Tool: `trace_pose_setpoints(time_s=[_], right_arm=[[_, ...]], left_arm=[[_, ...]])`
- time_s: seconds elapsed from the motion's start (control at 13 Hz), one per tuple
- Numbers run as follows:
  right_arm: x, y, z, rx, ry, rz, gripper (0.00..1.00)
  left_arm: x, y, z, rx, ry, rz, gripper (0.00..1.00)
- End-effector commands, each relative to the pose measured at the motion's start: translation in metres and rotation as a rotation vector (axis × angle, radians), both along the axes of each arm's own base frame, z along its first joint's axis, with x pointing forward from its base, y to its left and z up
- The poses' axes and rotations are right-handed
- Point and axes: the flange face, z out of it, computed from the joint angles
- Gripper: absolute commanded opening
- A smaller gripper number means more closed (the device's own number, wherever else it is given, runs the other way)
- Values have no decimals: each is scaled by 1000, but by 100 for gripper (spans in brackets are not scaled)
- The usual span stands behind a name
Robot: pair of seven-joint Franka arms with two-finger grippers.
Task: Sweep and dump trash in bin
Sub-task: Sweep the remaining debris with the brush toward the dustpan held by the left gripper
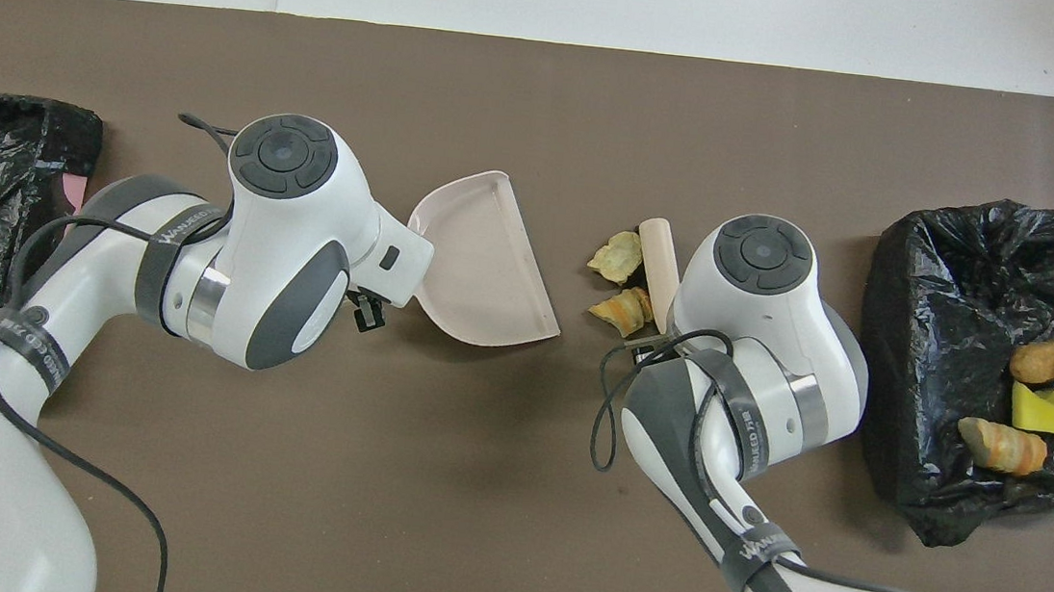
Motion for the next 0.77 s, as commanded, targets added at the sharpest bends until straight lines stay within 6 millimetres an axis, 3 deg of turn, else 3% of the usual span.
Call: trace_pose_setpoints(time_s=[0.0, 0.08, 0.23, 0.39, 0.54, 0.69], right_arm=[[-13, 41, 3, 37, 24, -32, 0], [-22, 68, 3, 57, 34, -17, 0], [-30, 99, 13, 144, 67, -34, 0], [-33, 137, 34, 249, 100, -55, 0], [-25, 131, 43, 247, 90, -65, 0], [-16, 98, 54, 199, 100, -87, 0]], left_arm=[[-19, 8, 3, 41, -7, -98, 0], [-31, 10, -4, 56, -5, -112, 0], [-54, 5, -13, 79, -68, -180, 0], [-60, 7, -18, 75, -82, -185, 0], [-60, 8, -19, 73, -84, -184, 0], [-58, 11, -18, 70, -88, -177, 0]])
